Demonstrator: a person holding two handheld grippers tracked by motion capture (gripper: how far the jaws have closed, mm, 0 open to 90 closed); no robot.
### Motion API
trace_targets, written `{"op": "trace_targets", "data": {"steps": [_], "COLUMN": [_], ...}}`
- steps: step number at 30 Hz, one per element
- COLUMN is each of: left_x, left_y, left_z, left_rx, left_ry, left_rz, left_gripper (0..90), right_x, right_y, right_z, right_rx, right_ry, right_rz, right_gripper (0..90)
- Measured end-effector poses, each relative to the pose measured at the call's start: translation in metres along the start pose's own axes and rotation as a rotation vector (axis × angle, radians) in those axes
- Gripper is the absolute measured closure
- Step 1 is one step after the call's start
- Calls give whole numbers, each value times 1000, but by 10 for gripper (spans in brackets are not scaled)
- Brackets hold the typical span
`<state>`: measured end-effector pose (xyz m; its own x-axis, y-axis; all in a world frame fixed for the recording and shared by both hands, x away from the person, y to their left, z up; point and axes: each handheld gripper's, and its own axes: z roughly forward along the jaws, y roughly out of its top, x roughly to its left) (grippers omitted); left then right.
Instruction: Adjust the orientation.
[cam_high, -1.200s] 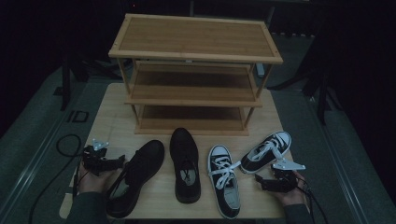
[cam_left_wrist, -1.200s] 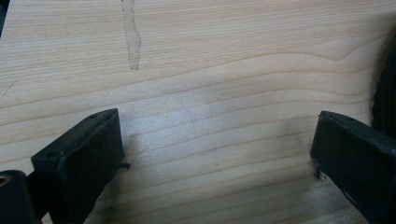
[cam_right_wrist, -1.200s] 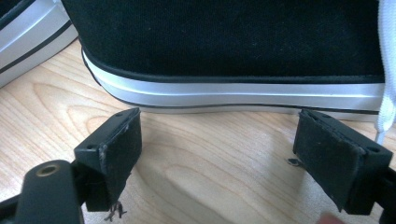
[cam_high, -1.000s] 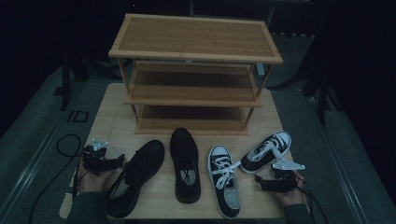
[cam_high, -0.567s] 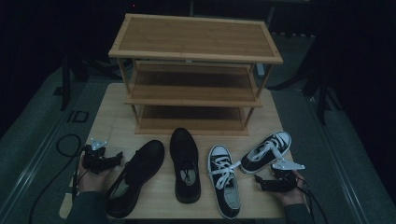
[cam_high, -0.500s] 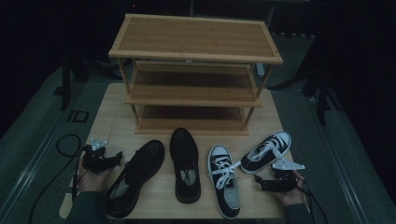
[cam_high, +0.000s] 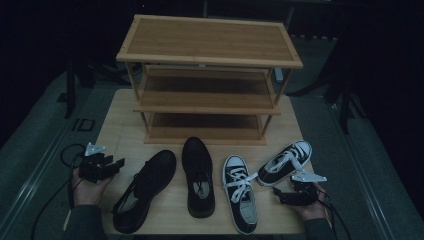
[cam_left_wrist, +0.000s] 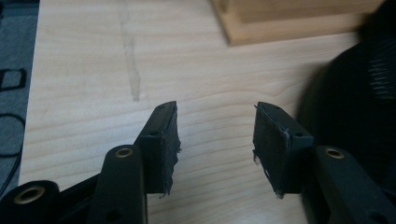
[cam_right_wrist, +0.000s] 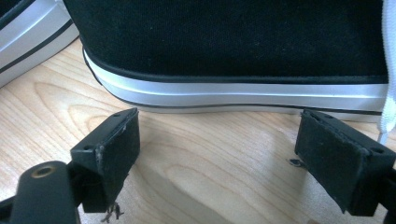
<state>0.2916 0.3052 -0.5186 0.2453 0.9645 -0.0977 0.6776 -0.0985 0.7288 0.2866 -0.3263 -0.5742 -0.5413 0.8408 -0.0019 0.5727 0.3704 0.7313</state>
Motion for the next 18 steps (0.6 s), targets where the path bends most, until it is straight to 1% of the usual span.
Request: {"op": "trace_targets", "data": {"steps": [1, 2, 4, 5, 6, 7, 8, 10, 12, 13, 14, 15, 16, 17, 18], "left_x": [0, -3, -7, -7, -11, -11, -15, -20, -24, -24, -29, -29, -32, -32, -36], "left_y": [0, 5, 9, 9, 14, 14, 18, 22, 25, 25, 27, 27, 29, 29, 30], "left_z": [0, -7, -14, -14, -22, -22, -27, -32, -37, -37, -40, -40, -42, -42, -45], "left_rx": [0, -3, -4, -4, -4, -4, -4, -2, 1, 1, 8, 8, 15, 15, 21], "left_ry": [0, -11, -25, -25, -38, -38, -45, -52, -62, -62, -73, -73, -74, -74, -79], "left_rz": [0, 17, 35, 35, 59, 59, 79, 96, 113, 113, 128, 128, 142, 142, 157], "left_gripper": [503, 503, 503, 503, 503, 504, 507, 508, 511, 511, 511, 511, 511, 511, 511], "right_x": [0, 0, 0, 0, 0, 0, 0, 0, 0, 0, 0, 0, 0, 0, 0], "right_y": [0, 0, 0, 0, 0, 0, 0, 0, 0, 0, 0, 0, 0, 0, 0], "right_z": [0, 0, 0, 0, 0, 0, 0, 0, 0, 0, 0, 0, 0, 0, 0], "right_rx": [0, 0, 0, 0, 0, 0, 0, 0, 0, 0, 0, 0, 0, 0, 0], "right_ry": [0, 0, 0, 0, 0, 0, 0, 0, 0, 0, 0, 0, 0, 0, 0], "right_rz": [0, 1, 0, 0, 1, 1, 1, 0, 1, 1, 1, 1, 1, 1, 1], "right_gripper": [139, 140, 139, 139, 139, 139, 139, 139, 139, 139, 139, 139, 139, 139, 139]}}
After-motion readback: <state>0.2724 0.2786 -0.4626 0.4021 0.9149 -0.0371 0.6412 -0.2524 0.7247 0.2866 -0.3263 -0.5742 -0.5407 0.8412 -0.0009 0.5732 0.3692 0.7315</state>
